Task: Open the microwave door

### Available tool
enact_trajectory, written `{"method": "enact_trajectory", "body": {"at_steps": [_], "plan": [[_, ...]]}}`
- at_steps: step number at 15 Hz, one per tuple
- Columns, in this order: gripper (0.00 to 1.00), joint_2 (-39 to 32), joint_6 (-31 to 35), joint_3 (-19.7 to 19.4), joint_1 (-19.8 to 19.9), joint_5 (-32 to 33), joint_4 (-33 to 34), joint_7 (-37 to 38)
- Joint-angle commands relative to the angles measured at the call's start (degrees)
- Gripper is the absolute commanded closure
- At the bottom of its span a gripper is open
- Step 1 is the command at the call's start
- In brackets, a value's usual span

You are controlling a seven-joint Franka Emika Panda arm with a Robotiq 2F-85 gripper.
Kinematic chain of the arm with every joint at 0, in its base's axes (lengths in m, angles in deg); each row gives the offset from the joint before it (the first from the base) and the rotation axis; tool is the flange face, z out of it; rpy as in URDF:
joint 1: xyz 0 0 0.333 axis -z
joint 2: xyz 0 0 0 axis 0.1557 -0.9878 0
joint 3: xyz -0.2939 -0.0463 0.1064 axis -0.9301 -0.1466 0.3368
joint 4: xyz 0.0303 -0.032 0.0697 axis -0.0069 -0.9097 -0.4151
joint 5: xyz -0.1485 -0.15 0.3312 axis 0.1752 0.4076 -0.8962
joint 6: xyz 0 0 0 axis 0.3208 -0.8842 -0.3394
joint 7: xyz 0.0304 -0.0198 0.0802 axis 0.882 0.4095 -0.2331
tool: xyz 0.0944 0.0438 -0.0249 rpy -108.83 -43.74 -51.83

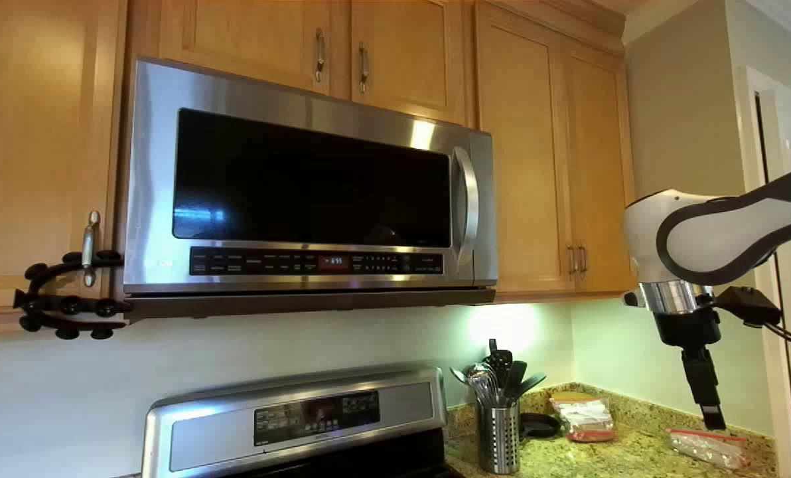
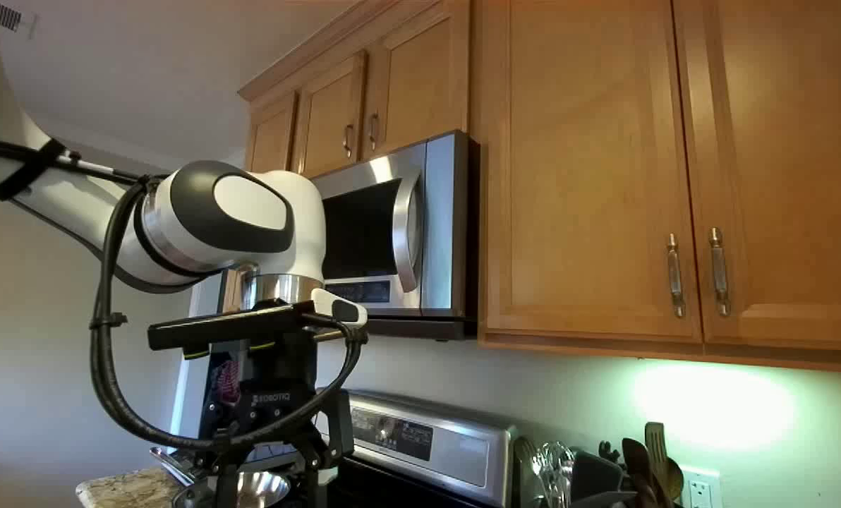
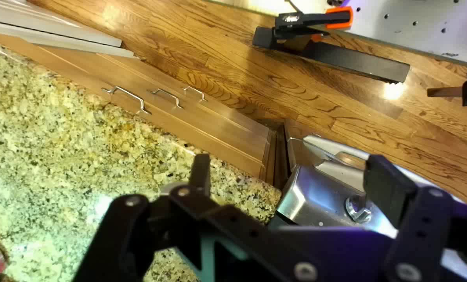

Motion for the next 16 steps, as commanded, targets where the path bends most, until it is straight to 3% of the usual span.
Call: {"method": "enact_trajectory", "body": {"at_steps": [1,5,9,16], "plan": [[0.00,0.1,-0.3,-0.7,-0.8,0.4,0.1,0.4],[0.00,0.0,-0.7,-0.6,-1.0,0.1,0.3,0.4],[0.00,-0.8,3.6,-1.4,-2.9,-1.5,0.9,-0.2],[0.00,-10.3,16.0,-1.2,-5.3,-8.6,13.1,1.9]]}}
